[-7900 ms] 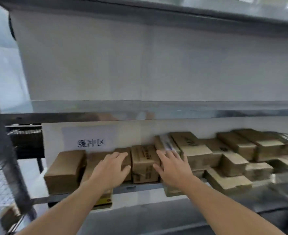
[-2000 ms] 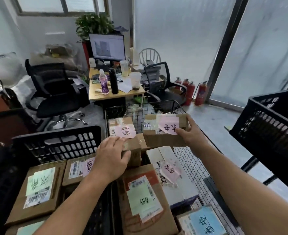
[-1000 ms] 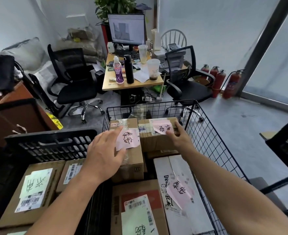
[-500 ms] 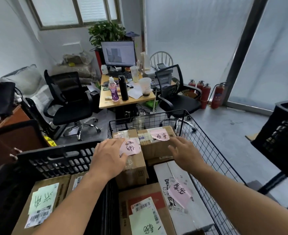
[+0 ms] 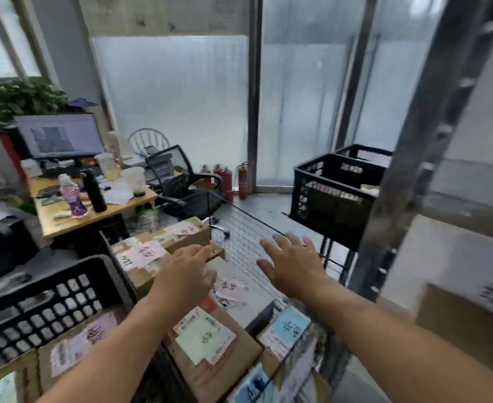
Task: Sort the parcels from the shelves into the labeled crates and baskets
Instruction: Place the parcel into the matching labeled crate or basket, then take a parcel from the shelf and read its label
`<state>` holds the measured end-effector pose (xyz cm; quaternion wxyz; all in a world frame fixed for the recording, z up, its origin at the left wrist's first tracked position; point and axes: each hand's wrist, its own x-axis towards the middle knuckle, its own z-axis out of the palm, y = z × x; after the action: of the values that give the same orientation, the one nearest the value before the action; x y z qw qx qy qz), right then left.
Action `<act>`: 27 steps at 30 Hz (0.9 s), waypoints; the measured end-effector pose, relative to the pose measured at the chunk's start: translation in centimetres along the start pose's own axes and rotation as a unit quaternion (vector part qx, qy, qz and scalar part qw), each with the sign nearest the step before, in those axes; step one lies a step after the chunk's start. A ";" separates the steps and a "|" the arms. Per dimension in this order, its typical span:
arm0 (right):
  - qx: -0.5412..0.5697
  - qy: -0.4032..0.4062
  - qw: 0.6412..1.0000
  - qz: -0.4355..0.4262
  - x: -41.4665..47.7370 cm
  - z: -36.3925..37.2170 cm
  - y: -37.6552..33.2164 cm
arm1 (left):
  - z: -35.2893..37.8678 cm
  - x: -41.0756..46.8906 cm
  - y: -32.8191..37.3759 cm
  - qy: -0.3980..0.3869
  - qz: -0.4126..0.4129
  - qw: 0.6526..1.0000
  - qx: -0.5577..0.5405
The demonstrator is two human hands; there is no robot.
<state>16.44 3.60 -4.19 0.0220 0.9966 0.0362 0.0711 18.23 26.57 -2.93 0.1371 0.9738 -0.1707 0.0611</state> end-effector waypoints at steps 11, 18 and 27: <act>-0.040 -0.002 0.988 0.150 -21.4 -3.9 7.3 | 1.4 -4.7 14.4 -0.006 0.197 0.979 -0.053; -0.066 0.006 0.950 0.305 -38.2 -6.8 15.2 | 4.8 -11.5 30.7 -0.048 0.320 0.941 -0.102; -0.056 -0.003 0.860 0.508 -64.4 -9.7 23.6 | 8.0 -25.7 52.7 -0.100 0.448 0.877 -0.139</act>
<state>-46.94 -24.35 -2.52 0.0382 0.8741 -0.4790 0.0709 -23.61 -15.23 -1.89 0.2113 0.7649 -0.6085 -0.0062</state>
